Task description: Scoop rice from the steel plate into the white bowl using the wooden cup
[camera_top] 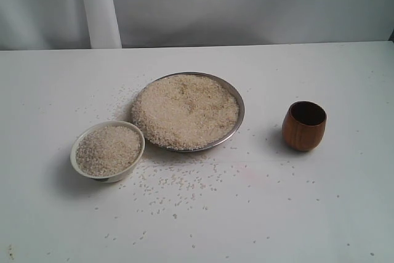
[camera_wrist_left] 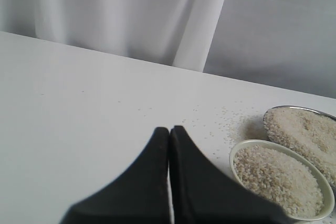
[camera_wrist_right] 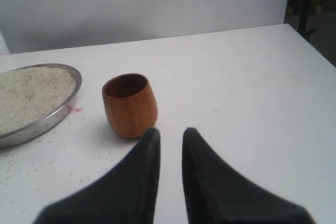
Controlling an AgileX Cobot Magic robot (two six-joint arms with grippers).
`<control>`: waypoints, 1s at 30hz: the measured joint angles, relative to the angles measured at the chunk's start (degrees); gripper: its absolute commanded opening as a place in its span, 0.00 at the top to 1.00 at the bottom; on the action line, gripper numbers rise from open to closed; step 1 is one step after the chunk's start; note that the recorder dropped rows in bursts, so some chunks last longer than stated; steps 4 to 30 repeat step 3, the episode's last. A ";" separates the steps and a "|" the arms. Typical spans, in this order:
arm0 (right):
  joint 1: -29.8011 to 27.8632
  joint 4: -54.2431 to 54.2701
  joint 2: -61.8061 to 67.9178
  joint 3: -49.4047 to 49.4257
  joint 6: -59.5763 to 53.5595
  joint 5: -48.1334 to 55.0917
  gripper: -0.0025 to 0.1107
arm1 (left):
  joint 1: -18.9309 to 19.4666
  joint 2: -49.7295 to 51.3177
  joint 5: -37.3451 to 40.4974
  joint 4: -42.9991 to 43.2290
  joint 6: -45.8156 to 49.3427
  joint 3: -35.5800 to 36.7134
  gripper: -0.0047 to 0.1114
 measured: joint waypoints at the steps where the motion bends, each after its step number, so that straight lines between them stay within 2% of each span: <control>1: 0.00 0.00 0.00 0.00 0.00 0.00 0.85 | 0.00 0.00 0.00 0.00 0.00 0.00 0.96; 30: 0.00 0.00 0.00 0.00 0.00 0.00 0.85 | 0.00 0.00 0.00 0.00 0.00 0.00 0.96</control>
